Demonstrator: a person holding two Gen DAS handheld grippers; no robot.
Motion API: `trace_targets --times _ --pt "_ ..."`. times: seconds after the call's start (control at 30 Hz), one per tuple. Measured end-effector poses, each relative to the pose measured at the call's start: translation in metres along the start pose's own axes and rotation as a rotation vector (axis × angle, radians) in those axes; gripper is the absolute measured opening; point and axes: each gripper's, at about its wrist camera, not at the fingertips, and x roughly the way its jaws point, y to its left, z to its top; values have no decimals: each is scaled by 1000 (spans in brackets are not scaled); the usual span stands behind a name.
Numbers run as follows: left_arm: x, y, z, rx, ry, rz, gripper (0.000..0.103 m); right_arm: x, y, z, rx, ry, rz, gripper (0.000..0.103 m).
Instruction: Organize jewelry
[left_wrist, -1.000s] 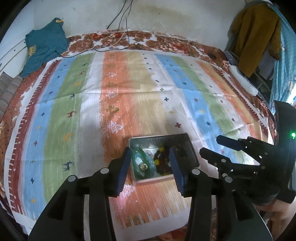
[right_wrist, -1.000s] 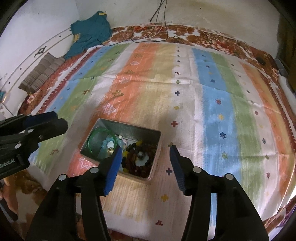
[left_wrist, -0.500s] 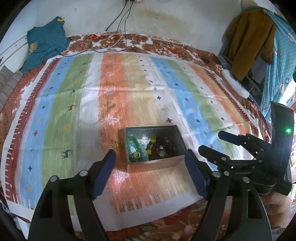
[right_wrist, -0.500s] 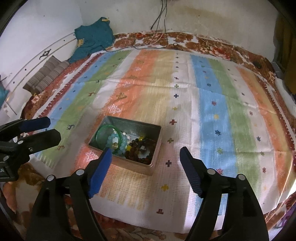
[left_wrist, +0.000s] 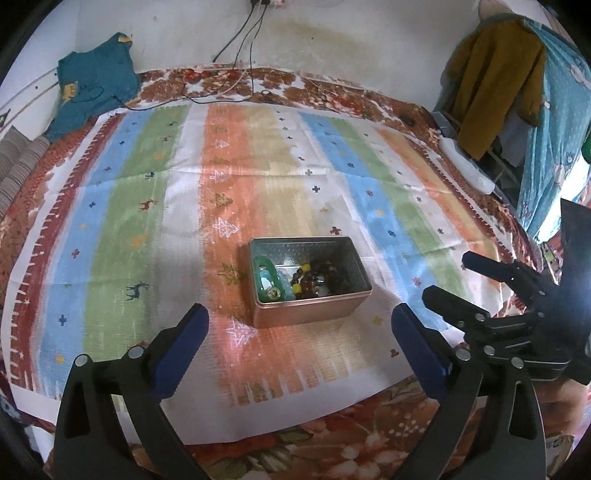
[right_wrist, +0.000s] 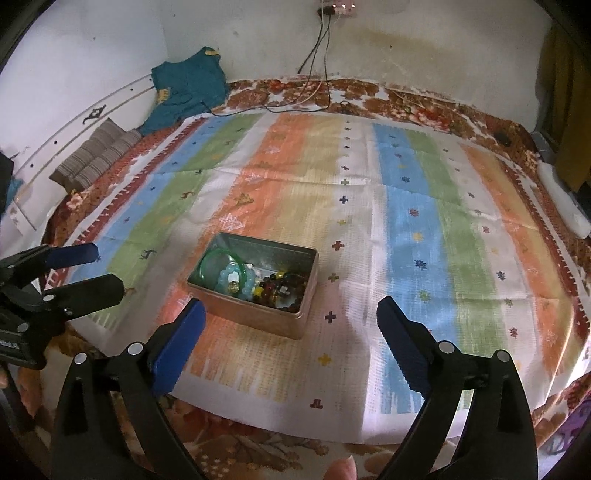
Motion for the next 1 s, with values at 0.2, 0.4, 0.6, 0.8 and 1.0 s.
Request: trace_targets --times 0.2,0.4,0.6,0.8,1.0 --pt "-5 -2 -6 16 -16 21 97 -5 1 -5 -4 -17 4 96" --pt "-12 -6 -11 32 -37 27 97 -7 1 -6 -7 -22 5 96" --pt "-15 -16 -14 87 -57 49 97 -15 6 -12 -28 -44 14 96" --pt "-16 -18 -15 99 -80 75 97 -18 13 -17 -60 -56 4 96" --pt "-19 -20 -17 112 -107 99 97 -20 10 -19 -40 -75 5 96"
